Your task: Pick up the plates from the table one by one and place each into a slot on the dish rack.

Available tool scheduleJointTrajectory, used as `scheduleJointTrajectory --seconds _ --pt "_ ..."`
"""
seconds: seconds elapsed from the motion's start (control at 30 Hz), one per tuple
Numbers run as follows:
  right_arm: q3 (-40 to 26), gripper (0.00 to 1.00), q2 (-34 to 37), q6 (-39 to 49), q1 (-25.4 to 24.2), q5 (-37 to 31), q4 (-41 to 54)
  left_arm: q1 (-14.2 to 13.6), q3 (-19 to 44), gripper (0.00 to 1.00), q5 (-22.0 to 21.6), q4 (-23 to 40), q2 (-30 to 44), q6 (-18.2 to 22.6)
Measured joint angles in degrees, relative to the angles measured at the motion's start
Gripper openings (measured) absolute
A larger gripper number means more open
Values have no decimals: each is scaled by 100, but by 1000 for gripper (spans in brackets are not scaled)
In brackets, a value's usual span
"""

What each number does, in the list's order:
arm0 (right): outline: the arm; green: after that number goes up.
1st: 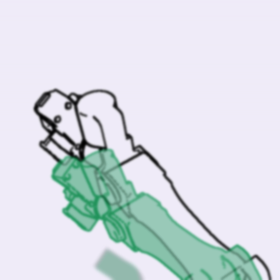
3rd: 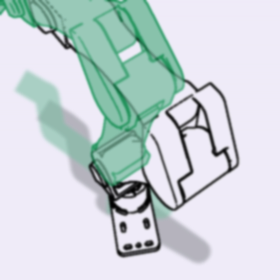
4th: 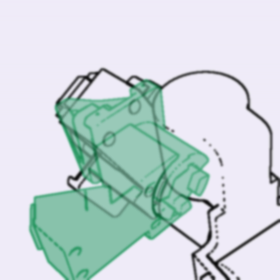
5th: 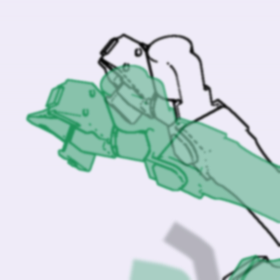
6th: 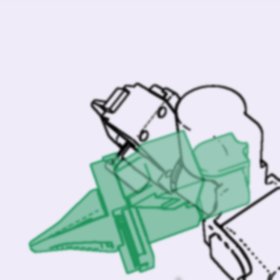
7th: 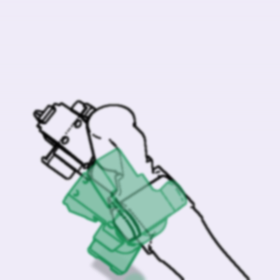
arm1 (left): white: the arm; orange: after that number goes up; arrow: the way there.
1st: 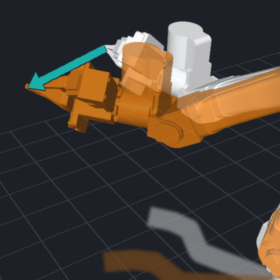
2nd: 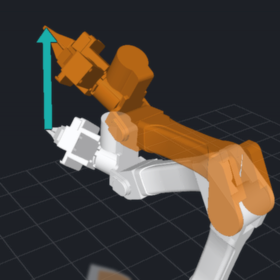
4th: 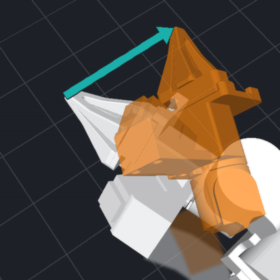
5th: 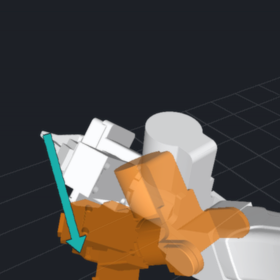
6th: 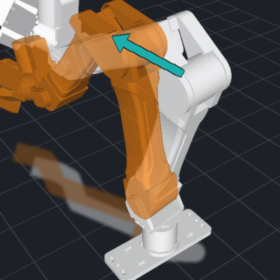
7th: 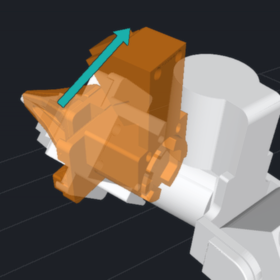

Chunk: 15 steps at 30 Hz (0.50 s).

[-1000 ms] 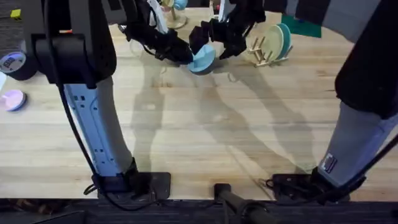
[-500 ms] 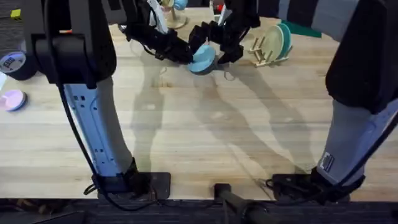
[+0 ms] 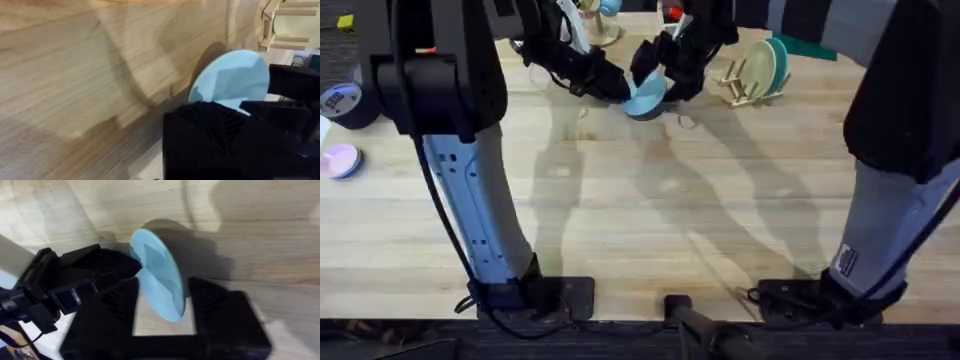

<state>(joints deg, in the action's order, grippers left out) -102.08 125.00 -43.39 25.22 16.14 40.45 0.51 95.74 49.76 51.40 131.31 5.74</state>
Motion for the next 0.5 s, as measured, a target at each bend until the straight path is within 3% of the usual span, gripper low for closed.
scheduleJointTrajectory --seconds 0.1,0.2,0.5 --pt "0 378 -1 -19 1 -7 8 0 0 41 0 1 0 0" --pt "-5 79 -4 -25 -54 35 60 15 3 41 8 -2 0 0" --pt "-75 34 -66 -29 -50 174 89 39 26 40 33 16 0 -17"
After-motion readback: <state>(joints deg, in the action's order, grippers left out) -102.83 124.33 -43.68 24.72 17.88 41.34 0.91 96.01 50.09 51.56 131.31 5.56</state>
